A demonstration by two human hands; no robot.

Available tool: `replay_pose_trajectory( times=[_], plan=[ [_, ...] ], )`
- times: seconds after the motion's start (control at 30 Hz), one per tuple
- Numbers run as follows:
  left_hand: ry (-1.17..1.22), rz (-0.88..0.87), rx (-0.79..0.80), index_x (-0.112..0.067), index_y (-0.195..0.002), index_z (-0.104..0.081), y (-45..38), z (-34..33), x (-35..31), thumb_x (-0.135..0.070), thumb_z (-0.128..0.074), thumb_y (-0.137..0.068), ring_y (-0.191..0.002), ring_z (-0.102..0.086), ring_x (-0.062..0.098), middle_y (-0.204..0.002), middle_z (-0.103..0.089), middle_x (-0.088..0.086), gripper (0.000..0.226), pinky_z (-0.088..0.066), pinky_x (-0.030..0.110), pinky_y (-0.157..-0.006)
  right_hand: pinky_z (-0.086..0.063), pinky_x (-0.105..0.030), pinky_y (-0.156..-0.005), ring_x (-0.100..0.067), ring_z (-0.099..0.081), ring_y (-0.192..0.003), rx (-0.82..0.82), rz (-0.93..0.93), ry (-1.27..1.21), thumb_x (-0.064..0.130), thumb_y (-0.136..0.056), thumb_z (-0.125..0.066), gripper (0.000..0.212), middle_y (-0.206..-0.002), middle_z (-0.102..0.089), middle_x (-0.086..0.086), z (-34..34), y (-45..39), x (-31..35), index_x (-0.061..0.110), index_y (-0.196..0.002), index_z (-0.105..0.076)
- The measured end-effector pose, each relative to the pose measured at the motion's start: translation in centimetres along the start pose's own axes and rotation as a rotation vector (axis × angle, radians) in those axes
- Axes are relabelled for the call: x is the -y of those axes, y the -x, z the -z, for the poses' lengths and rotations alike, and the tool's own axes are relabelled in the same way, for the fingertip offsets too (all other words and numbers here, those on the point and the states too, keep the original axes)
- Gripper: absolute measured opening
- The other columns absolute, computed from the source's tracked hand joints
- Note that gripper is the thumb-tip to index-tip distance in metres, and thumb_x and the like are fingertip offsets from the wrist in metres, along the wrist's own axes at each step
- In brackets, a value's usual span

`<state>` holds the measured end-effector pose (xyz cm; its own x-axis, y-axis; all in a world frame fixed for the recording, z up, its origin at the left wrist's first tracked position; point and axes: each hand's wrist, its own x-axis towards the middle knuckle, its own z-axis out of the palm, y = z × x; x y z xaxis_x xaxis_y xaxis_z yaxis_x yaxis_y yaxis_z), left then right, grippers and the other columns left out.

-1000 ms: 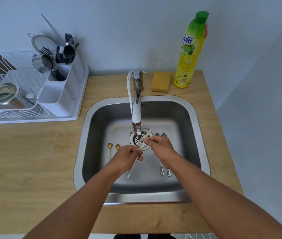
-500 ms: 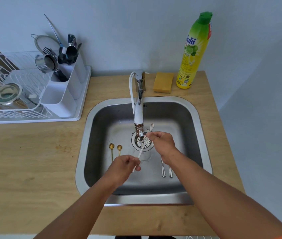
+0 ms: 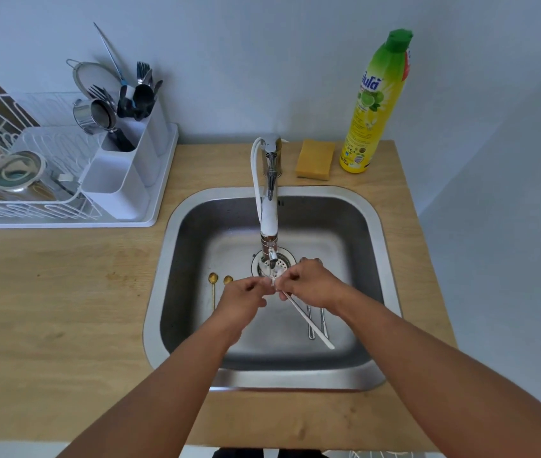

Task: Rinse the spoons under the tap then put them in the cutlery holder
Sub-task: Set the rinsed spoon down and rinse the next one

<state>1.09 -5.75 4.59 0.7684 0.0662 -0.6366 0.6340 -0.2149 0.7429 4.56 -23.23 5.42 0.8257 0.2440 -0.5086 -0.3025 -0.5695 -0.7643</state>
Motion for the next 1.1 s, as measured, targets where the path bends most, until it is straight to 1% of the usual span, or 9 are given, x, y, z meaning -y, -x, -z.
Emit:
replay_pose_trajectory(
  times=[0.1,0.17,0.23,0.4,0.53,0.67,0.8,1.03,1.1],
  plan=[
    [0.156,0.060,-0.080,-0.025,-0.089,-0.076,0.1,-2.0,-0.4,-0.039,-0.068,-0.097,-0.081,-0.067,0.011,-0.071,-0.076,-0.016,0.018,-0.047,0.029,-0.064,-0.054,-0.024,-0.079,0.004,-0.067,-0.075,0.030,-0.008,0.007,0.021,-0.094,-0.068,0.025,-0.074,-0.076,0.007,-0.2,0.5,-0.4,0.017,-0.072,-0.079],
    [0.213,0.089,-0.118,-0.022,-0.089,-0.078,0.2,-2.7,-0.5,-0.040,-0.069,-0.096,-0.077,-0.066,0.012,-0.072,-0.077,-0.012,0.021,-0.044,0.028,-0.063,-0.057,-0.038,-0.090,-0.014,-0.073,-0.086,0.035,-0.011,0.014,0.022,-0.095,-0.067,0.024,-0.079,-0.078,0.002,-0.1,0.8,-0.6,0.012,-0.077,-0.080],
    [0.231,0.101,-0.120,-0.022,-0.092,-0.078,0.2,-3.1,-0.4,-0.044,-0.064,-0.098,-0.075,-0.066,0.011,-0.078,-0.079,-0.010,0.027,-0.042,0.028,-0.062,-0.057,-0.042,-0.093,-0.022,-0.074,-0.092,0.025,-0.015,0.033,0.024,-0.095,-0.067,0.024,-0.081,-0.079,0.000,0.1,1.0,-0.8,0.012,-0.078,-0.080],
    [0.135,0.065,-0.117,-0.023,-0.099,-0.077,-0.1,-3.0,0.7,-0.046,-0.053,-0.103,-0.077,-0.066,0.014,-0.082,-0.079,-0.011,0.033,-0.044,0.029,-0.064,-0.056,-0.031,-0.083,-0.004,-0.070,-0.081,-0.003,-0.073,0.042,0.031,-0.096,-0.068,0.025,-0.075,-0.077,0.015,0.0,0.9,-1.9,0.023,-0.076,-0.078],
    [-0.011,0.056,-0.162,-0.023,-0.098,-0.076,-0.7,-1.0,2.5,-0.036,-0.059,-0.102,-0.081,-0.069,0.017,-0.084,-0.078,-0.009,0.023,-0.051,0.029,-0.066,-0.048,-0.026,-0.069,-0.002,-0.067,-0.078,-0.199,-0.150,-0.008,0.034,-0.095,-0.067,0.022,-0.070,-0.075,0.021,0.3,0.0,-3.2,0.027,-0.075,-0.075],
    [-0.269,0.036,-0.202,-0.026,-0.093,-0.074,-1.5,1.6,4.6,-0.030,-0.064,-0.100,-0.088,-0.067,0.015,-0.091,-0.075,-0.008,0.013,-0.059,0.039,-0.088,-0.053,-0.027,-0.068,-0.016,-0.070,-0.075,-0.356,-0.252,-0.132,0.025,-0.095,-0.068,0.024,-0.072,-0.078,0.008,1.0,-1.4,-4.6,0.021,-0.072,-0.073],
    [-0.423,0.026,-0.240,-0.026,-0.080,-0.071,-2.2,3.9,5.6,-0.025,-0.068,-0.097,-0.081,-0.066,0.012,-0.088,-0.073,-0.003,0.018,-0.053,0.028,-0.073,-0.047,-0.025,-0.064,-0.022,-0.066,-0.073,-0.423,-0.321,-0.117,0.019,-0.095,-0.066,0.023,-0.078,-0.073,-0.002,1.4,-2.6,-5.8,0.019,-0.073,-0.072],
    [-0.561,0.059,-0.276,-0.020,-0.092,-0.075,-2.8,5.2,5.6,-0.026,-0.066,-0.096,-0.079,-0.068,0.017,-0.088,-0.072,-0.001,0.012,-0.057,0.033,-0.071,-0.060,-0.044,-0.084,-0.033,-0.070,-0.086,-0.538,-0.456,-0.104,0.010,-0.099,-0.059,0.028,-0.096,-0.075,-0.019,1.9,-4.4,-7.4,0.015,-0.074,-0.068],
    [-0.580,0.059,-0.280,-0.020,-0.087,-0.076,-3.0,5.3,5.5,-0.025,-0.065,-0.094,-0.075,-0.069,0.019,-0.085,-0.072,0.000,0.013,-0.057,0.032,-0.068,-0.061,-0.047,-0.089,-0.032,-0.070,-0.090,-0.539,-0.483,-0.077,0.012,-0.101,-0.057,0.022,-0.106,-0.076,-0.022,1.7,-4.8,-7.7,0.009,-0.087,-0.074]
  ],
)
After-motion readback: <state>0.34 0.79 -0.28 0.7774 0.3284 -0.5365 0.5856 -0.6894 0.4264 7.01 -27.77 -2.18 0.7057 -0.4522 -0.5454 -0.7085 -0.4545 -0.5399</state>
